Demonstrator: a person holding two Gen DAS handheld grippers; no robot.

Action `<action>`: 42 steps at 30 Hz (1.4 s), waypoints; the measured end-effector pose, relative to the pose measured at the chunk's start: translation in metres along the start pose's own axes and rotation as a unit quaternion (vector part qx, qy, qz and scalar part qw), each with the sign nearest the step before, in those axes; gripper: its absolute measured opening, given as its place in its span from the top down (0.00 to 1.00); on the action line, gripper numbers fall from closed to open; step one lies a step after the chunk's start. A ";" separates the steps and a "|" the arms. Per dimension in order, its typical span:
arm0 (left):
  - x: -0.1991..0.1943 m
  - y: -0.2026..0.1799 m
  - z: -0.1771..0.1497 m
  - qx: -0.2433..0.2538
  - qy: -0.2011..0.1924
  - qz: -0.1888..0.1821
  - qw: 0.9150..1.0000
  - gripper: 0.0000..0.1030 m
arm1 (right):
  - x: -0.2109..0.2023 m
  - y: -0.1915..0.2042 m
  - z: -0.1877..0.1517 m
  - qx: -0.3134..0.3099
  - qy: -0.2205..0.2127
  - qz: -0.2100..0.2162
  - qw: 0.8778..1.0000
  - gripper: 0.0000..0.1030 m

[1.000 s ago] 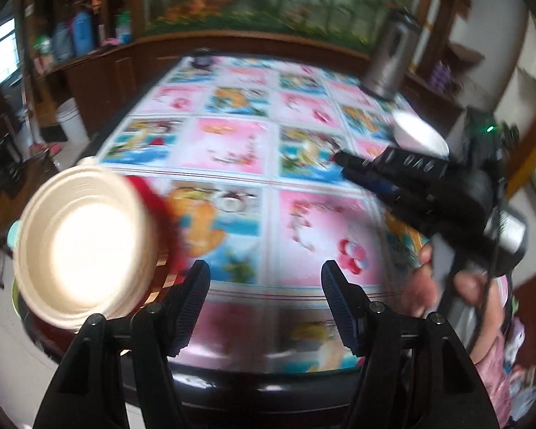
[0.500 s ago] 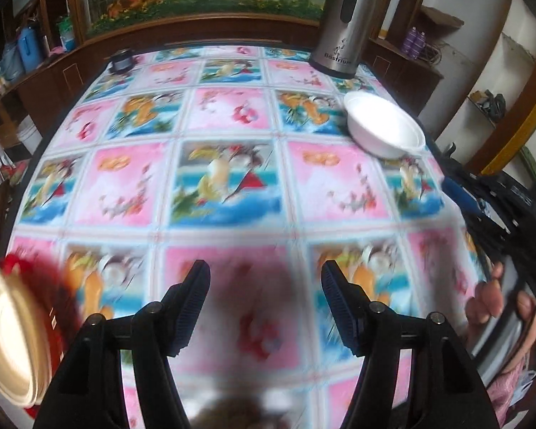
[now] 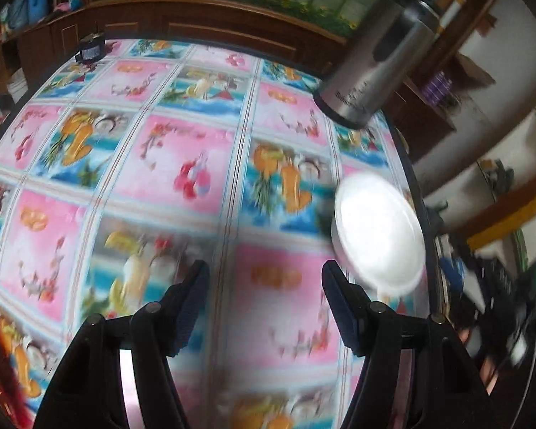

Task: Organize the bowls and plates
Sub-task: 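Move the left tool to the white foam plate by the kettle, then close the left tool on the rim of the white foam plate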

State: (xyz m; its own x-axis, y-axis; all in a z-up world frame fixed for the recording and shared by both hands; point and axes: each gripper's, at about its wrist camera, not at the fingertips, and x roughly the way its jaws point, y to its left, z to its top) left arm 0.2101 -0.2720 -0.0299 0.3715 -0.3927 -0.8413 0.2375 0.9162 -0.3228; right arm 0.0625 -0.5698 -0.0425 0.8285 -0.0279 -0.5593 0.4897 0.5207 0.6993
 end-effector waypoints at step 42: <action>0.098 -0.040 0.016 -0.029 0.067 -0.127 0.989 0.82 | 0.034 -0.029 -0.014 0.084 0.057 0.073 0.992 0.55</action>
State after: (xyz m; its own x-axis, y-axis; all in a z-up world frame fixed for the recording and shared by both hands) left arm 0.2513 -0.3486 -0.0927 0.1834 -0.5998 -0.7788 0.2543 0.7943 -0.5518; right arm 0.0722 -0.5740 -0.0882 0.8628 0.1384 -0.4862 0.4125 0.3630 0.8355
